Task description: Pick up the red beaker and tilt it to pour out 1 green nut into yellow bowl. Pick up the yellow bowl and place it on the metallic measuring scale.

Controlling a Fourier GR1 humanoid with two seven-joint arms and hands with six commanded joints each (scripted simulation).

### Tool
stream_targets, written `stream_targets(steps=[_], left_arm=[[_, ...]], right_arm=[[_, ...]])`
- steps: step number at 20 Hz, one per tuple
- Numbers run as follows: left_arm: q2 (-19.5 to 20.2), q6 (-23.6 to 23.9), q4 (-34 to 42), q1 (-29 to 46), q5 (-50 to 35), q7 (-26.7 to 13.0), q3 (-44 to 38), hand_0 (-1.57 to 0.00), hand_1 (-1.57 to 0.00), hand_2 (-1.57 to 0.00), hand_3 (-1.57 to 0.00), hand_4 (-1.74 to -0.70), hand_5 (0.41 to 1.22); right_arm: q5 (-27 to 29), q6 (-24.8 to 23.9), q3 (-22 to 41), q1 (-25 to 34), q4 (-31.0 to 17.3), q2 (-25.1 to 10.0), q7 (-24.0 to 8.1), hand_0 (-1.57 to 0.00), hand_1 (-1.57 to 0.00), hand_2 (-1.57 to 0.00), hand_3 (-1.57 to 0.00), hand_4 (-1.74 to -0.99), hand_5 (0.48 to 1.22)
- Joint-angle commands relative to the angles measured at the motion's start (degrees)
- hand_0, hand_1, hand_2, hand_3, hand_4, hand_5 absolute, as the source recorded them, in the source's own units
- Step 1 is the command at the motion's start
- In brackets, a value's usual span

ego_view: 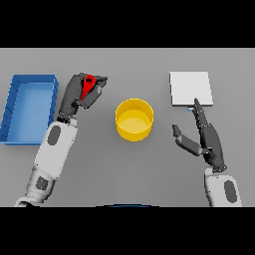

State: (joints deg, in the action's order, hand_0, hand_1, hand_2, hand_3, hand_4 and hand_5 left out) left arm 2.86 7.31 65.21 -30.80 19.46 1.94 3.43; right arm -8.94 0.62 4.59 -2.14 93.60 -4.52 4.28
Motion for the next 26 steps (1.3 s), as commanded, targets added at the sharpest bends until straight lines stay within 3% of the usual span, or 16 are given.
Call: stream_targets(steps=[1, 5, 11, 14, 17, 20, 23, 26], left_arm=[[0.6, -0.4, 0.5, 0.0, 0.6, -0.8, 0.4, -1.57, -1.57, -1.56, -1.56, -1.62, 1.165], [2.5, -2.2, 0.7, -1.3, 3.0, -2.1, 1.7, -1.57, -1.57, -1.57, -1.56, -1.64, 1.131], [8.4, -7.5, 0.1, -7.2, 16.7, -7.1, 11.6, -1.57, -1.57, -1.57, -1.57, -1.71, 1.136], [10.1, -12.1, -2.0, -11.1, 22.7, -9.0, 16.8, -1.57, -1.57, -1.57, -1.57, -1.73, 1.172], [12.1, -17.9, -2.6, -13.5, 26.4, -7.9, 21.1, -1.57, -1.57, -1.57, -1.57, -1.73, 1.196], [13.1, -23.8, -4.1, -17.3, 30.1, -8.2, 24.9, -1.57, -1.57, -1.57, -1.57, -1.61, 1.208], [13.3, -28.2, -6.3, -20.5, 34.1, -8.5, 29.2, -1.57, -1.57, -1.57, -1.36, -1.66, 1.214], [12.5, -31.7, -8.9, -23.9, 38.3, -8.9, 33.5, -1.57, -1.57, -1.57, -1.30, -1.69, 1.218]], right_arm=[[0.2, 0.3, 0.0, -0.5, 0.5, -0.2, 0.2, 0.00, 0.00, 0.00, 0.00, -1.277, 0.672], [0.1, 0.1, 0.2, -0.8, 0.8, 0.1, -0.7, 0.00, 0.00, 0.00, 0.00, -1.274, 0.683], [0.4, -0.1, 0.1, -0.7, 1.2, 0.5, -1.8, 0.00, 0.00, 0.00, 0.00, -1.280, 0.690], [-0.4, -0.3, 0.5, -1.1, 1.7, 0.4, -1.5, 0.00, 0.00, 0.00, 0.00, -1.290, 0.695], [-0.4, -0.4, 0.3, -0.9, 1.4, 0.3, -1.3, 0.00, 0.00, 0.00, 0.00, -1.290, 0.694], [0.7, -0.3, -0.2, -0.5, 0.5, 1.0, -2.7, 0.00, 0.00, 0.00, 0.00, -1.284, 0.678], [1.9, -0.1, -0.5, -0.8, 0.7, 1.6, -2.6, 0.00, 0.00, 0.00, 0.00, -1.279, 0.651], [2.6, 0.0, -0.7, -1.3, 1.1, 2.1, -2.2, 0.00, 0.00, 0.00, 0.00, -1.299, 0.627]])
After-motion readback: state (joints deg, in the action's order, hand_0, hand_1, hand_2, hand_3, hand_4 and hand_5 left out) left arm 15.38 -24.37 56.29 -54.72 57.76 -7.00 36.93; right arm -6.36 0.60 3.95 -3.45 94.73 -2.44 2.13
